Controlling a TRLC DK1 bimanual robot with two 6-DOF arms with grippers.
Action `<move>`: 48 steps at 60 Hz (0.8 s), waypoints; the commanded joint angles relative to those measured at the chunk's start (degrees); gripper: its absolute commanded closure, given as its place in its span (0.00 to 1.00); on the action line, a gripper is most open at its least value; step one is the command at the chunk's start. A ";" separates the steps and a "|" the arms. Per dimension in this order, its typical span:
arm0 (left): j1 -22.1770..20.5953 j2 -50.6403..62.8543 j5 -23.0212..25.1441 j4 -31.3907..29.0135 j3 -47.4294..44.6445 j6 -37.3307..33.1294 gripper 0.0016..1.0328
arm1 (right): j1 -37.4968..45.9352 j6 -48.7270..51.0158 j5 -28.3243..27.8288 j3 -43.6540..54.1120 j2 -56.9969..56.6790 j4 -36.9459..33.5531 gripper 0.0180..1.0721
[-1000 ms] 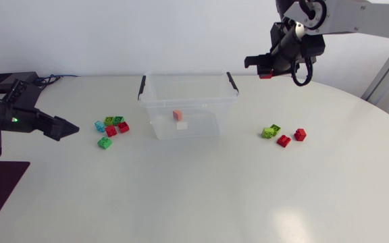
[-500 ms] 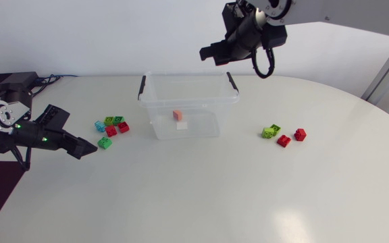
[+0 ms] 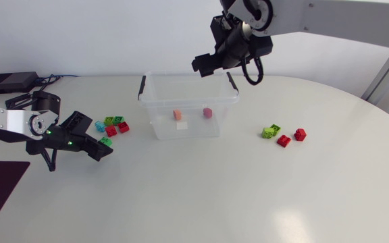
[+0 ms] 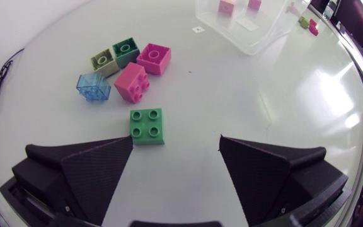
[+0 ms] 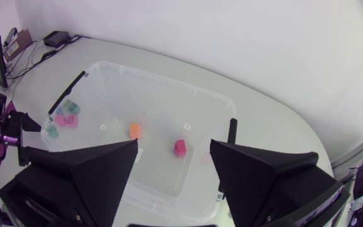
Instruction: Pick up the duplo bricks and place them in the container
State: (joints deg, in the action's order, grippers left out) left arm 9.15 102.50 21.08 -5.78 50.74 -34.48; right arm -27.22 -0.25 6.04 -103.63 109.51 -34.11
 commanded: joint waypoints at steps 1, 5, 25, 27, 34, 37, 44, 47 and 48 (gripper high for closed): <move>-0.45 3.06 -0.69 1.39 1.82 1.26 0.10 | 0.86 1.31 -0.33 4.85 -6.33 1.50 0.17; -0.36 4.64 -1.48 1.83 3.31 1.34 0.10 | 2.26 1.75 -1.65 9.33 -10.11 2.03 0.17; -1.24 7.80 -6.93 -4.33 12.10 -2.35 0.23 | 10.08 6.32 -6.22 28.31 -22.06 4.84 0.17; -1.50 8.33 -7.11 -6.35 13.68 -3.49 0.23 | 10.26 6.76 -6.75 29.37 -22.59 4.84 0.17; -2.82 10.18 -8.86 -14.96 19.66 -8.06 0.23 | 10.70 7.90 -7.63 33.06 -24.61 4.93 0.15; -3.87 10.62 -10.62 -18.13 21.86 -10.08 0.23 | 10.96 8.51 -7.80 34.46 -25.49 4.93 0.15; -5.98 13.25 -13.61 -23.40 26.60 -12.01 0.23 | 12.11 9.30 -8.86 37.01 -27.16 4.93 0.14; -6.25 13.87 -14.23 -24.19 27.22 -12.19 0.23 | 12.37 9.48 -9.03 37.89 -27.69 4.93 0.14; -6.33 13.96 -14.49 -24.37 27.31 -12.45 0.23 | 12.55 9.48 -9.03 38.33 -27.86 4.93 0.14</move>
State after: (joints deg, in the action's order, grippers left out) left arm 3.27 114.13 7.49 -28.45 76.42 -44.58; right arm -15.46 8.01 -2.46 -67.79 82.85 -29.56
